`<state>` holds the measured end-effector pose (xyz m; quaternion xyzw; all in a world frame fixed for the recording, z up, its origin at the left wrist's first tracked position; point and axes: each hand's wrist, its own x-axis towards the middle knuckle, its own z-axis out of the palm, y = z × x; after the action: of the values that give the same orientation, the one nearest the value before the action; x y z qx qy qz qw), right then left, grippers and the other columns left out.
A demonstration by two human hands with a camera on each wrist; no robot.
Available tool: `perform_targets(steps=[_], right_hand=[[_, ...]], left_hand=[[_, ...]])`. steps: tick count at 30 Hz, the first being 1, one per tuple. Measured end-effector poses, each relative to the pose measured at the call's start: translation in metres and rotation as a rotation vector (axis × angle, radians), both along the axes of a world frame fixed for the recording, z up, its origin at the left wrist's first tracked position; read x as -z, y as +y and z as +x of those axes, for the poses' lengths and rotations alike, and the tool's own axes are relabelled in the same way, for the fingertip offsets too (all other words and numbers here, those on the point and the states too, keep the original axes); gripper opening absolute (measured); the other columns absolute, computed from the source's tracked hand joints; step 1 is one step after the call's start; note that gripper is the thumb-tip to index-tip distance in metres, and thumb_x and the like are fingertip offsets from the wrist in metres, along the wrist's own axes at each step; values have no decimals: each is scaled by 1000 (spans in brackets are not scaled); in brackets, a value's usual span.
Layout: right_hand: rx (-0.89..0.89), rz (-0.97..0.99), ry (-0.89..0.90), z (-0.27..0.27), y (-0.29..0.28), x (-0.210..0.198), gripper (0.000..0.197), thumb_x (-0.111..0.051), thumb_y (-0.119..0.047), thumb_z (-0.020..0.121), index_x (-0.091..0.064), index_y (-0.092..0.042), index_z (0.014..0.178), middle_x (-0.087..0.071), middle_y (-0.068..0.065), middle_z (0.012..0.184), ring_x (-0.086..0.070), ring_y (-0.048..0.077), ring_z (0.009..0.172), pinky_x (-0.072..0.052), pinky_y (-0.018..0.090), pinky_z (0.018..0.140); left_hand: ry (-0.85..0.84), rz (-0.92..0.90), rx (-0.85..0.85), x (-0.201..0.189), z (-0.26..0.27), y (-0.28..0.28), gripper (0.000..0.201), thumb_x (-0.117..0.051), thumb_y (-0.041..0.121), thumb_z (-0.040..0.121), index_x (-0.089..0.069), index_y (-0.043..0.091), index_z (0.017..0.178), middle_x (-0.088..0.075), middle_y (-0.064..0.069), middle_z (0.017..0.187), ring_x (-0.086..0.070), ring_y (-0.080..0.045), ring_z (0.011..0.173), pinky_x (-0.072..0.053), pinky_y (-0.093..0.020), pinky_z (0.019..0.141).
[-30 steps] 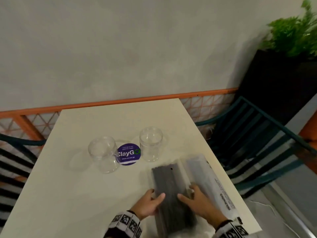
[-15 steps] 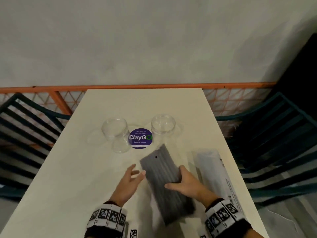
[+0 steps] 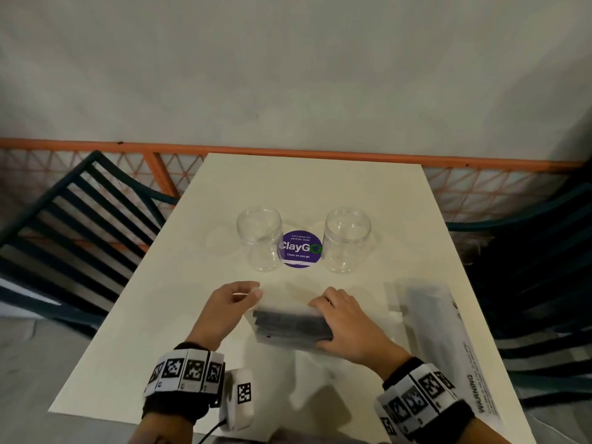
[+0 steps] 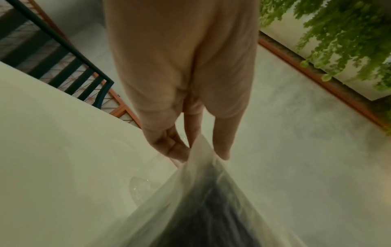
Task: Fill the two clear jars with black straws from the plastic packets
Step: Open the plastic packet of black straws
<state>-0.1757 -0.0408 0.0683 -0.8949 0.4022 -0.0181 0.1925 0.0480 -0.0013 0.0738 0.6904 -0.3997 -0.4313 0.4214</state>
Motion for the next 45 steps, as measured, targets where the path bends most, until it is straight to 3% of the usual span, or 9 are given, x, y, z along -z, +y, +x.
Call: perform_targets(steps=[4, 13, 18, 21, 24, 27, 32, 37, 45], right_hand=[[57, 49, -77, 1, -2, -5, 50, -61, -46, 81, -45, -21, 121, -42, -2, 121, -39, 16, 110, -31, 25, 94], [430, 226, -467, -52, -18, -19, 8, -66, -29, 84, -63, -28, 91, -60, -16, 89, -54, 1, 82, -39, 8, 71], [547, 384, -777, -60, -14, -16, 16, -65, -19, 85, -67, -35, 88, -65, -2, 84, -54, -1, 68, -46, 10, 68], [610, 475, -977, -60, -10, -17, 18, -61, -9, 87, -70, -24, 92, -67, -1, 81, -63, 6, 76, -52, 16, 73], [670, 486, -1098, -57, -9, -19, 17, -64, -2, 83, -72, -16, 85, -73, -3, 76, -65, 8, 77, -55, 18, 73], [717, 450, -1178, -49, -8, -22, 15, -69, 4, 76, -72, -11, 76, -73, -3, 69, -64, 5, 70, -53, 13, 67], [658, 324, -1177, -35, -1, -31, 22, -73, 2, 73, -70, -19, 67, -71, -4, 66, -63, 6, 67, -51, 12, 67], [582, 228, -1064, -36, 8, -30, 22, -70, -6, 78, -72, -27, 73, -73, -2, 78, -68, 13, 77, -53, 21, 75], [641, 23, -912, -48, 11, -27, 27, -65, -7, 84, -60, -31, 73, -66, -27, 81, -61, -1, 84, -44, 11, 77]], left_hand=[[84, -50, 8, -2, 7, 1, 5, -64, 2, 81, -63, 6, 77, -67, -5, 85, -60, -19, 83, -45, -21, 76], [80, -266, -113, -10, 30, -2, 5, -63, 4, 82, -64, 9, 81, -67, -8, 87, -59, -17, 83, -50, -14, 73], [40, -282, -89, -16, 36, -4, 14, -61, 1, 83, -63, 14, 79, -68, -3, 93, -60, -19, 87, -47, -3, 69], [-220, -271, -37, -21, 40, -4, 23, -61, 0, 83, -61, 22, 78, -66, -6, 99, -61, -19, 92, -45, -4, 73], [-729, -240, 74, -33, 31, -7, 24, -68, 6, 76, -64, 29, 80, -59, -1, 113, -55, -21, 105, -36, -36, 89], [-803, -375, 205, -53, -6, -12, 11, -59, 37, 74, -64, 37, 84, -57, 18, 110, -50, -4, 103, -18, -27, 86], [-610, -447, 518, -59, -80, -22, 35, -46, 54, 78, -67, 32, 96, -66, 19, 97, -54, 6, 94, -28, -27, 91], [-442, -360, 574, -56, -97, -25, 17, -62, 28, 84, -70, 17, 93, -71, -1, 91, -60, -10, 82, -44, -19, 75], [-710, -457, 640, -53, -77, -22, 14, -55, 27, 86, -68, 20, 86, -72, 8, 87, -62, -7, 78, -31, -11, 70]])
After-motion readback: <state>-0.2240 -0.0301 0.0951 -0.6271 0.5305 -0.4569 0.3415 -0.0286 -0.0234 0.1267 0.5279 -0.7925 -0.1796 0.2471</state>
